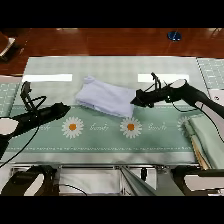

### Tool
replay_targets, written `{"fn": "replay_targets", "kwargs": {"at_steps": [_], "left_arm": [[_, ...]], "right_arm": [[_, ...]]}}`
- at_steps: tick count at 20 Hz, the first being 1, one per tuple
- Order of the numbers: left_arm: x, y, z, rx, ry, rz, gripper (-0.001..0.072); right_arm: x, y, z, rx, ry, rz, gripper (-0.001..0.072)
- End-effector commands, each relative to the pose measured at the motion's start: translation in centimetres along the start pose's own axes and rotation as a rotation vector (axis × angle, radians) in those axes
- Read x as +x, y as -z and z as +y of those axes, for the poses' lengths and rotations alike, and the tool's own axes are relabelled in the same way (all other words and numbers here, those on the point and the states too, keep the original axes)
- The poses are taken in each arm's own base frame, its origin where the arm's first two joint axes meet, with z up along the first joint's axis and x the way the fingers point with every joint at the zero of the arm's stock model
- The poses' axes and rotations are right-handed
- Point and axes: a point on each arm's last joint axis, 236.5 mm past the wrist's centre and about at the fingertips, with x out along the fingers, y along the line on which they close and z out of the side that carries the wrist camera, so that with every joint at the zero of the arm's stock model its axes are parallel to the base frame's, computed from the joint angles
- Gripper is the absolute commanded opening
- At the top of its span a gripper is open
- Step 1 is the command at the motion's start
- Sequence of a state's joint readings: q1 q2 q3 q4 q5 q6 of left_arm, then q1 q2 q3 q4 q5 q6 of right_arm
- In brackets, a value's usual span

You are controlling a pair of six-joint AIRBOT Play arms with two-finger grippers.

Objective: Fold the shirts.

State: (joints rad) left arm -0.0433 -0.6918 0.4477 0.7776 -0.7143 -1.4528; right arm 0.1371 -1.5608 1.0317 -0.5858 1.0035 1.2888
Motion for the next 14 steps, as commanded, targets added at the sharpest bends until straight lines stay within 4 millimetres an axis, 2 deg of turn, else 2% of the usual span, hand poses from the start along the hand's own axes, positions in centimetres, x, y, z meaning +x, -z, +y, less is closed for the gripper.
{"fn": "replay_targets", "kwargs": {"at_steps": [1, 4, 7, 9, 11, 14], "left_arm": [[0.0, 0.0, 0.0, 0.0, 0.0, 0.002, 0.0021], [0.0, 0.0, 0.0, 0.0, 0.0, 0.002, 0.0021], [0.0, 0.0, 0.0, 0.0, 0.0, 0.002, 0.0021], [0.0, 0.0, 0.0, 0.0, 0.0, 0.002, 0.0021], [0.0, 0.0, 0.0, 0.001, 0.0, 0.001, 0.0021], [0.0, 0.0, 0.0, 0.0, 0.0, 0.002, 0.0021]], "right_arm": [[-1.8, -2.0, 5.0, -0.137, -0.061, -0.007, 0.0019], [-5.5, -5.1, 8.8, -0.257, -0.045, -0.061, 0.0018], [-11.2, -8.4, 11.6, -0.355, 0.028, -0.147, 0.0019], [-15.7, -10.3, 12.9, -0.363, 0.062, -0.225, 0.0018], [-20.1, -11.4, 13.7, -0.358, 0.067, -0.287, 0.0019], [-25.8, -12.3, 13.5, -0.31, 0.081, -0.371, 0.0018]]}}
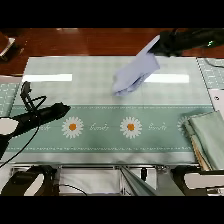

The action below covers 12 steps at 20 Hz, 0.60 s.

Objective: Fold the shirts.

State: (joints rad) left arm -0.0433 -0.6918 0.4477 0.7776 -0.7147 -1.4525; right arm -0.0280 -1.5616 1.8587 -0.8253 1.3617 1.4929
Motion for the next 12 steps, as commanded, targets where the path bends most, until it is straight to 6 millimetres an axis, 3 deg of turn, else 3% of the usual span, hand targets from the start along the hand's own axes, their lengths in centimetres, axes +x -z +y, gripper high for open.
{"fn": "replay_targets", "kwargs": {"at_steps": [1, 5, 8, 10, 12], "left_arm": [[0.0, 0.0, 0.0, 0.0, 0.0, 0.001, 0.0021], [0.0, 0.0, 0.0, 0.0, 0.0, 0.001, 0.0021], [0.0, 0.0, 0.0, 0.0, 0.0, 0.001, 0.0021], [0.0, 0.0, 0.0, 0.001, 0.0, 0.001, 0.0021], [0.0, 0.0, 0.0, 0.001, 0.0, 0.0, 0.0021]], "right_arm": [[-6.4, -2.4, -1.1, 0.054, 0.061, -0.076, 0.0018], [-12.6, -2.0, -4.2, 0.171, 0.132, -0.126, 0.0018], [-18.7, -0.7, -7.0, 0.273, 0.231, -0.189, 0.0018], [-22.3, 1.7, -9.3, 0.335, 0.35, -0.188, 0.0018], [-25.8, 5.9, -12.1, 0.425, 0.516, -0.124, 0.0017]]}}
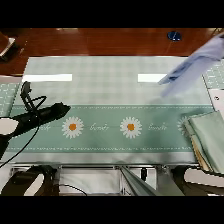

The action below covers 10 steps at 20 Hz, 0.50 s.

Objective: Fold the shirts.

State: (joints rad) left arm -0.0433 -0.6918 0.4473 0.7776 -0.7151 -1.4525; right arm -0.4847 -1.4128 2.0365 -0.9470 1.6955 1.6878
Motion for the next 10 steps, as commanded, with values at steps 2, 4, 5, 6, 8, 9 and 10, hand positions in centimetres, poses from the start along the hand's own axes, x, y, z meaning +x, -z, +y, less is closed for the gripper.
{"fn": "replay_targets", "kwargs": {"at_steps": [2, 4, 5, 6, 8, 9, 10], "left_arm": [[0.0, -0.2, 0.0, 0.001, -0.001, -0.008, 0.0021], [0.0, -0.5, 0.1, 0.001, -0.003, -0.02, 0.0021], [0.0, -0.6, 0.1, 0.001, -0.003, -0.025, 0.0021], [0.0, -0.7, 0.1, 0.001, -0.003, -0.027, 0.0021], [0.0, -0.7, 0.1, 0.0, -0.004, -0.03, 0.0021], [0.0, -0.7, 0.1, 0.0, -0.003, -0.03, 0.0021], [0.0, -0.7, 0.1, 0.0, -0.004, -0.03, 0.0021]], "right_arm": [[-6.8, 4.2, -8.3, 0.174, 0.299, 0.004, 0.0017], [-8.7, 7.1, -11.0, 0.257, 0.388, -0.004, 0.0017], [-9.5, 9.0, -12.5, 0.296, 0.437, 0.005, 0.0018], [-10.2, 11.4, -14.1, 0.351, 0.494, 0.017, 0.0018], [-11.6, 16.3, -17.1, 0.465, 0.605, 0.042, 0.0018], [-12.3, 18.9, -18.7, 0.518, 0.668, 0.064, 0.0018], [-12.8, 21.2, -20.0, 0.583, 0.723, 0.082, 0.0018]]}}
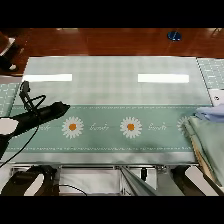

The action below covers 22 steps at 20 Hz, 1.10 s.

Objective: Fold the shirts.

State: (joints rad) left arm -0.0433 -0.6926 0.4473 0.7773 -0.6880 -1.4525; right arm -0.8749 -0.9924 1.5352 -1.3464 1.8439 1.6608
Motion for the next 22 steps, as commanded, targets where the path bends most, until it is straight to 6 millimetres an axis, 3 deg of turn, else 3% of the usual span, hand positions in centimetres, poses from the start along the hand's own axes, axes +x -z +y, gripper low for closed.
{"fn": "replay_targets", "kwargs": {"at_steps": [1, 6, 7, 8, 9, 12, 14, 16, 17, 18, 19, 20, 21, 22], "left_arm": [[0.0, -0.1, 0.0, 0.001, 0.0, -0.004, 0.0021], [0.0, -0.2, -0.2, -0.007, 0.006, -0.007, 0.0021], [0.0, -0.2, -0.2, -0.007, 0.006, -0.009, 0.0021], [0.0, -0.2, -0.1, -0.007, 0.006, -0.009, 0.0021], [0.0, -0.2, -0.1, -0.007, 0.006, -0.009, 0.0021], [-0.1, -1.4, -0.1, -0.004, 0.002, -0.057, 0.0021], [-1.1, -4.4, -1.4, 0.031, 0.017, -0.132, 0.0021], [-3.1, -8.8, -4.5, 0.106, 0.053, -0.211, 0.002], [-4.1, -10.9, -6.8, 0.166, 0.079, -0.231, 0.002], [-5.0, -12.6, -9.1, 0.219, 0.108, -0.235, 0.002], [-5.7, -13.9, -11.6, 0.258, 0.143, -0.221, 0.002], [-6.1, -14.7, -13.9, 0.297, 0.176, -0.2, 0.002], [-6.1, -14.8, -15.6, 0.334, 0.2, -0.171, 0.002], [-5.8, -14.3, -16.8, 0.38, 0.206, -0.141, 0.002]], "right_arm": [[1.6, 6.3, -8.6, 0.206, 0.234, 0.081, 0.0018], [2.9, 13.3, -14.4, 0.352, 0.494, 0.173, 0.0022], [3.9, 14.4, -14.7, 0.353, 0.5, 0.218, 0.0145], [5.1, 15.3, -14.5, 0.348, 0.484, 0.271, 0.0398], [6.0, 15.4, -14.1, 0.321, 0.468, 0.298, 0.0413], [5.9, 11.1, -14.4, 0.206, 0.517, 0.209, 0.041], [5.5, 5.9, -12.2, 0.115, 0.47, 0.109, 0.0357], [5.9, -0.4, -5.3, -0.01, 0.267, -0.027, 0.0075], [6.1, -3.2, 0.4, -0.107, 0.1, -0.099, 0.002], [5.9, -5.0, 6.3, -0.201, -0.061, -0.16, 0.0019], [5.5, -6.0, 12.5, -0.291, -0.218, -0.223, 0.0019], [5.3, -5.6, 17.7, -0.376, -0.334, -0.258, 0.0019], [5.7, -4.2, 22.0, -0.471, -0.403, -0.268, 0.002], [6.9, -1.9, 25.0, -0.565, -0.419, -0.241, 0.0019]]}}
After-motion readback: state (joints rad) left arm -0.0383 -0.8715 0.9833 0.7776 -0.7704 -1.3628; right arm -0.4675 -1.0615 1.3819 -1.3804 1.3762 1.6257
